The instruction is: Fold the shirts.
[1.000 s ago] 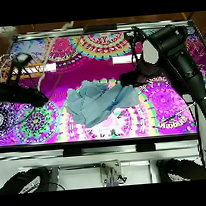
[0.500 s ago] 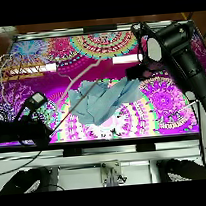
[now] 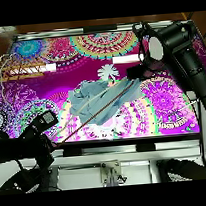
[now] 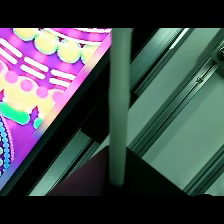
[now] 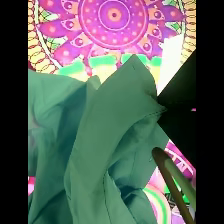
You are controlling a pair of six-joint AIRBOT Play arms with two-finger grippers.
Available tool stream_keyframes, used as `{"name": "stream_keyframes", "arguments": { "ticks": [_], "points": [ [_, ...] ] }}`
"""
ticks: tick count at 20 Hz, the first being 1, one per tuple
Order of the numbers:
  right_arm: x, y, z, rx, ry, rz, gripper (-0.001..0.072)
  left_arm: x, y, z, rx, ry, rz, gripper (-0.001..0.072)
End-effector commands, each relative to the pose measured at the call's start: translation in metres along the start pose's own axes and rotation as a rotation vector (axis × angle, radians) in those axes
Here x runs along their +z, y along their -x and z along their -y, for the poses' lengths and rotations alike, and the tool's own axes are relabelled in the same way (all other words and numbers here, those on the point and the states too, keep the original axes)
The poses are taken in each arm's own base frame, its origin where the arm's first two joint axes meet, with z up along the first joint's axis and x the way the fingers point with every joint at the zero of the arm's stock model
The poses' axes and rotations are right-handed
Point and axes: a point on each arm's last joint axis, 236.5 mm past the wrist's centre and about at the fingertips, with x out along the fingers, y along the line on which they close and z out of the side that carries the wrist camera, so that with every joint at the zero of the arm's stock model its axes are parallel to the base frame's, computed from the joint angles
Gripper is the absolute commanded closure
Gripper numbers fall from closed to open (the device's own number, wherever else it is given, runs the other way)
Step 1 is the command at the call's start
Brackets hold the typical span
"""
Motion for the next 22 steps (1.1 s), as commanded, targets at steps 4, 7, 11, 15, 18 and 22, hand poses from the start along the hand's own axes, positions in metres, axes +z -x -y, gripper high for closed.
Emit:
{"name": "stream_keyframes", "arguments": {
  "ticks": [4, 7, 11, 15, 18, 22],
  "points": [
    [-0.008, 0.001, -0.002, 0.009, 0.009, -0.034, 0.0636, -0.014, -0.014, -0.003, 0.02, 0.041, -0.052, 0.0659],
    [-0.016, 0.001, -0.001, 0.009, 0.034, -0.068, 0.0636, -0.015, -0.015, -0.005, 0.028, 0.025, -0.055, 0.0659],
    [-0.019, 0.002, -0.009, 0.042, 0.068, -0.078, 0.0636, -0.016, -0.028, -0.008, 0.029, 0.015, -0.055, 0.0659],
    [-0.015, 0.016, -0.015, 0.082, 0.098, -0.059, 0.0635, -0.018, -0.035, -0.022, 0.08, 0.014, -0.075, 0.0659],
    [-0.012, 0.032, -0.015, 0.097, 0.138, -0.039, 0.0635, -0.018, -0.034, -0.035, 0.134, 0.005, -0.075, 0.0658],
    [-0.028, 0.04, -0.01, 0.09, 0.198, -0.1, 0.0635, -0.017, -0.031, -0.034, 0.137, 0.001, -0.063, 0.0658]
  ]
}}
